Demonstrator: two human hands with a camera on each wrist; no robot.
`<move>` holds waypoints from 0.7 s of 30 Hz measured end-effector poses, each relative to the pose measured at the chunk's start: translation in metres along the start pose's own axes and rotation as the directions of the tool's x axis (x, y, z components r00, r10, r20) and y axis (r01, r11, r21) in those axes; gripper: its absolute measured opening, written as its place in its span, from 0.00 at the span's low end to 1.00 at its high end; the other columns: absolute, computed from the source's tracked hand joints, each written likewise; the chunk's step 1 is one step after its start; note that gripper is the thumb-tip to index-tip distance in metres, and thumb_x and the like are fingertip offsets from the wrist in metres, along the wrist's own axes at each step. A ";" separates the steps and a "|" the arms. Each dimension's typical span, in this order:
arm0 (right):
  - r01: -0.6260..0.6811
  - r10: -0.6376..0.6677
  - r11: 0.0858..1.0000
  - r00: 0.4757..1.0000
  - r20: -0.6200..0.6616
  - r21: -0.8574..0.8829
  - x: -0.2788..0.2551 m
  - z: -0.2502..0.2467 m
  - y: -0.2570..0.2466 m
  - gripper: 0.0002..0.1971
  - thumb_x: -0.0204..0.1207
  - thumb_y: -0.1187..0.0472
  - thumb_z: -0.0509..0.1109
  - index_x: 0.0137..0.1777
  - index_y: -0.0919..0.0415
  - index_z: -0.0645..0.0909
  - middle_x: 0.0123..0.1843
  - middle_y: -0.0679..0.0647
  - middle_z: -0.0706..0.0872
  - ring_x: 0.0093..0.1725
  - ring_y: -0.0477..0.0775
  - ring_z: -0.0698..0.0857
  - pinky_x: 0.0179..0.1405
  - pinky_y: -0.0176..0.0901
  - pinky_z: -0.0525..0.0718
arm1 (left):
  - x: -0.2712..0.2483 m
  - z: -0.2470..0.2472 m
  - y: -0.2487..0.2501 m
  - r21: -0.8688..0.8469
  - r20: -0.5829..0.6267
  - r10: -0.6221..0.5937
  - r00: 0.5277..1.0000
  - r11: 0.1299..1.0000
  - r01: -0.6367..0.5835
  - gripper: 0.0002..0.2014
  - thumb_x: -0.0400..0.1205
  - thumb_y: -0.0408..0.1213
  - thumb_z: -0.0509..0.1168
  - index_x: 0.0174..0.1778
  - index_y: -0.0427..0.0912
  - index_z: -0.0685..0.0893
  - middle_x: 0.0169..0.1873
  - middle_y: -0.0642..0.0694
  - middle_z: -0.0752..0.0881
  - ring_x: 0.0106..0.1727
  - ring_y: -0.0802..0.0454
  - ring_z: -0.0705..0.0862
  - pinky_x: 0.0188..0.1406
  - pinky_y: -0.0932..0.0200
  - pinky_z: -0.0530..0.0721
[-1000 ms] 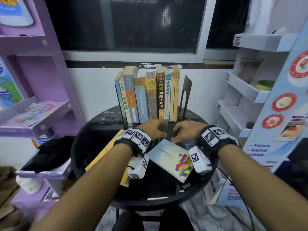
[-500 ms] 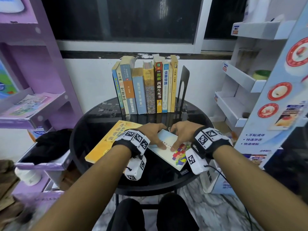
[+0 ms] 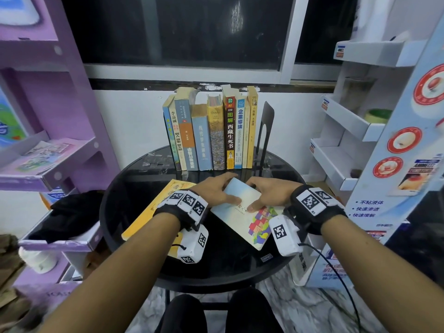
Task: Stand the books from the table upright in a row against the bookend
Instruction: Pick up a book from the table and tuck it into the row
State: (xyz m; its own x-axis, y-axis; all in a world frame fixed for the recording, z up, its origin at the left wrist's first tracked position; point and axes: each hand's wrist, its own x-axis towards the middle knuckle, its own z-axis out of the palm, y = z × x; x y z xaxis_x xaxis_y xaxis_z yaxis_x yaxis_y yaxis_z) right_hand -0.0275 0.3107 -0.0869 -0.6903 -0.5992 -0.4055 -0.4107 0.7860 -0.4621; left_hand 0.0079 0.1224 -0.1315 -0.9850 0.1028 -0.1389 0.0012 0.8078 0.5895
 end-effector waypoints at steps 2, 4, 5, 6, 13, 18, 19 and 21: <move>0.016 -0.014 0.999 0.999 -0.035 0.050 -0.001 -0.005 0.001 0.23 0.76 0.58 0.75 0.66 0.54 0.68 0.58 0.54 0.86 0.52 0.53 0.89 0.59 0.54 0.86 | 0.001 -0.005 -0.003 -0.096 -0.022 0.002 1.000 0.995 -0.005 0.36 0.78 0.52 0.70 0.80 0.53 0.62 0.66 0.46 0.80 0.64 0.47 0.79 0.67 0.50 0.77; 0.038 -0.031 0.996 0.995 -0.092 0.077 0.001 -0.011 0.002 0.24 0.76 0.57 0.74 0.67 0.52 0.66 0.59 0.54 0.85 0.53 0.54 0.88 0.59 0.56 0.85 | 0.002 -0.009 -0.006 -0.175 -0.058 -0.003 0.998 0.984 -0.007 0.31 0.80 0.49 0.69 0.78 0.50 0.66 0.63 0.47 0.80 0.63 0.48 0.79 0.66 0.50 0.77; 0.051 -0.038 0.993 0.992 -0.124 0.108 0.001 -0.013 0.004 0.24 0.76 0.58 0.74 0.66 0.51 0.66 0.59 0.54 0.85 0.53 0.54 0.89 0.59 0.57 0.86 | 0.003 -0.012 -0.008 -0.223 -0.079 -0.013 0.997 0.975 -0.005 0.28 0.81 0.47 0.68 0.76 0.48 0.69 0.61 0.47 0.81 0.62 0.48 0.80 0.64 0.51 0.78; 0.068 -0.044 0.986 0.987 -0.154 0.155 0.002 -0.016 0.004 0.24 0.76 0.59 0.74 0.65 0.51 0.66 0.59 0.54 0.86 0.53 0.55 0.89 0.57 0.57 0.86 | 0.004 -0.014 -0.010 -0.282 -0.102 -0.019 0.995 0.959 -0.010 0.24 0.81 0.44 0.68 0.73 0.46 0.72 0.60 0.46 0.81 0.59 0.49 0.81 0.59 0.52 0.80; 0.211 -0.110 0.934 0.938 -0.329 0.289 0.008 -0.018 0.003 0.24 0.78 0.63 0.72 0.67 0.53 0.62 0.60 0.52 0.85 0.52 0.52 0.89 0.52 0.51 0.89 | 0.014 -0.028 -0.002 -0.666 -0.300 -0.082 0.951 0.731 -0.147 0.06 0.82 0.26 0.64 0.52 0.39 0.77 0.51 0.43 0.82 0.46 0.47 0.86 0.41 0.55 0.90; 0.335 -0.172 0.880 0.886 -0.430 0.338 0.012 -0.020 0.002 0.31 0.78 0.62 0.71 0.75 0.46 0.59 0.67 0.50 0.81 0.59 0.51 0.86 0.52 0.52 0.89 | 0.025 -0.037 0.013 -0.598 -0.411 0.018 0.911 0.750 -0.284 0.09 0.81 0.26 0.65 0.50 0.45 0.81 0.48 0.50 0.83 0.47 0.50 0.85 0.38 0.61 0.87; 0.352 -0.178 0.870 0.877 -0.447 0.345 0.011 -0.021 0.001 0.30 0.79 0.62 0.71 0.74 0.46 0.60 0.66 0.50 0.81 0.59 0.50 0.86 0.47 0.47 0.90 | 0.027 -0.039 0.016 -0.580 -0.423 0.032 0.905 0.759 -0.298 0.09 0.82 0.26 0.65 0.52 0.44 0.80 0.48 0.50 0.83 0.45 0.52 0.84 0.34 0.65 0.86; 0.379 -0.187 0.859 0.858 -0.478 0.344 0.008 -0.026 0.002 0.24 0.80 0.61 0.70 0.69 0.46 0.63 0.63 0.48 0.82 0.55 0.48 0.87 0.35 0.36 0.87 | 0.031 -0.045 0.022 -0.563 -0.427 0.059 0.902 0.764 -0.316 0.09 0.82 0.26 0.65 0.52 0.45 0.81 0.49 0.50 0.82 0.46 0.53 0.83 0.33 0.65 0.85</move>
State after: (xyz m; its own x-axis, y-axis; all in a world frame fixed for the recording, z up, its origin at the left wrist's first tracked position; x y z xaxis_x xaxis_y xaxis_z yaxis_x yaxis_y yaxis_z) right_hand -0.0488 0.3114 -0.0705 -0.8002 -0.5886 0.1152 -0.4095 0.3959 -0.8219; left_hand -0.0305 0.1173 -0.0867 -0.9625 -0.1079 0.2490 0.2148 0.2579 0.9420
